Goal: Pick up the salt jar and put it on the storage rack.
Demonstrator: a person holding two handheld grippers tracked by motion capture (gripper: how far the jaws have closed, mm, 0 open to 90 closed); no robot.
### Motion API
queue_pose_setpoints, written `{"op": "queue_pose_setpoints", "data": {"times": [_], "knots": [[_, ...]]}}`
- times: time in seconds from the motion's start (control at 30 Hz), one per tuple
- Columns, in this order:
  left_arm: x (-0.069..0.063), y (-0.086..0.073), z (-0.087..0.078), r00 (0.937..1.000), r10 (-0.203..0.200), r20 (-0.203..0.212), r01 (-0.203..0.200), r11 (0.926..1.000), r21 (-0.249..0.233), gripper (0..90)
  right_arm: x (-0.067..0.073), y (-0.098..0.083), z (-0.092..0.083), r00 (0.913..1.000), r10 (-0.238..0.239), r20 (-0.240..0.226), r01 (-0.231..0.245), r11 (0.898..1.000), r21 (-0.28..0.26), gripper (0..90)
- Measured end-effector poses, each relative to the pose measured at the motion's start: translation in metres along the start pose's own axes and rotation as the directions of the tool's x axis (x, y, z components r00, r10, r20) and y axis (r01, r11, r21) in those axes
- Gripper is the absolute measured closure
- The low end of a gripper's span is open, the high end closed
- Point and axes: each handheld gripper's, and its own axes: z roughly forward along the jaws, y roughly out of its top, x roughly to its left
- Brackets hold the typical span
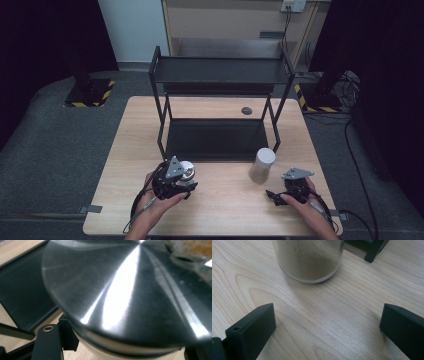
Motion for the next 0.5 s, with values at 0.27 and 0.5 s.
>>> {"op": "queue_pose_setpoints", "data": {"times": [0.27, 0.5], "knots": [[0.012, 0.024, -0.011, 0.9996, 0.015, 0.022, -0.015, 0.9999, -0.003, 29.5, 0.000, 0.000, 0.000, 1.0000, 0.000, 0.000, 0.000, 1.000, 0.000, 1.4], [0.021, 0.042, -0.019, 0.9989, 0.020, 0.043, -0.020, 0.9998, 0.003, 29.5, 0.000, 0.000, 0.000, 1.0000, 0.000, 0.000, 0.000, 1.000, 0.000, 1.4]]}}
